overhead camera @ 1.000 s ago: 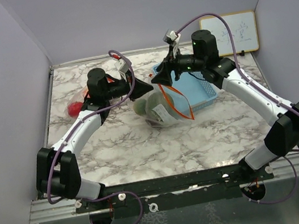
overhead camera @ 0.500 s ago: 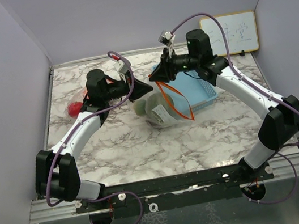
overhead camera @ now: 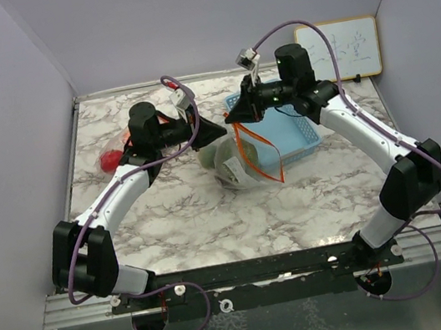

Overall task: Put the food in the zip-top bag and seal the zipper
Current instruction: Zip the zipper food storage bag.

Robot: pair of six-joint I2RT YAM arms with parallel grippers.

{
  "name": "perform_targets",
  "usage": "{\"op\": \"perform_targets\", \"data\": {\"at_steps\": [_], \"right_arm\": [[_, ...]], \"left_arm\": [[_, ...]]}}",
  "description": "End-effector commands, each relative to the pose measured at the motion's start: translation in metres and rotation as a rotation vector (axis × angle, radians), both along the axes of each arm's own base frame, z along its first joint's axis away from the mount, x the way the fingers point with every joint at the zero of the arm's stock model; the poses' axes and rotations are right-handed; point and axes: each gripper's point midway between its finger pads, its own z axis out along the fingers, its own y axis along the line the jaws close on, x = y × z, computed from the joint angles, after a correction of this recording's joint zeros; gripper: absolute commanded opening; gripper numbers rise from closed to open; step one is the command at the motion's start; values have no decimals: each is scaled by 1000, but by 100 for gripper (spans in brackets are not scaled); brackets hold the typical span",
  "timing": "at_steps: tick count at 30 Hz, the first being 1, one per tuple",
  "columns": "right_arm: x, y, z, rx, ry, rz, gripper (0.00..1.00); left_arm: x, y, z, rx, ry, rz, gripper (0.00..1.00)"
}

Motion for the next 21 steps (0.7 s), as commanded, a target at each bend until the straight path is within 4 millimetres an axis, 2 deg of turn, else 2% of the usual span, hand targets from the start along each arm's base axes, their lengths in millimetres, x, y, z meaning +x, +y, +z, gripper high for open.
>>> {"op": "perform_targets", "data": {"at_steps": [1,5,8,9,10,11,13,14,16,21], "right_arm": [[-17,-20,-6,-50,32,-2,2],[-25,-28,-15,-72,49,-13,2],[-30,-28,-4,-47,22,8,2],[-31,-26,5,-27,7,31,2],[-34,-22,13,-3,3,70,2],[-38,-18,20,22,-4,112,2],[-43,-11,35,70,-5,194,2],[-44,-8,39,84,-3,221,2],[-46,-5,48,103,-6,262,2],[-59,-5,59,134,-4,344,2]], "left_arm": [[10,5,15,-7,-49,46,0],[19,8,15,-9,-39,80,0],[20,7,12,-4,-29,63,0],[17,5,10,-5,-25,40,0],[14,3,12,-13,-33,7,10],[11,1,16,-28,-40,-21,32],[5,-3,22,-55,-62,-74,86],[4,-4,26,-64,-80,-99,97],[0,-6,35,-72,-125,-158,99],[8,-9,50,-73,-230,-219,99]]}}
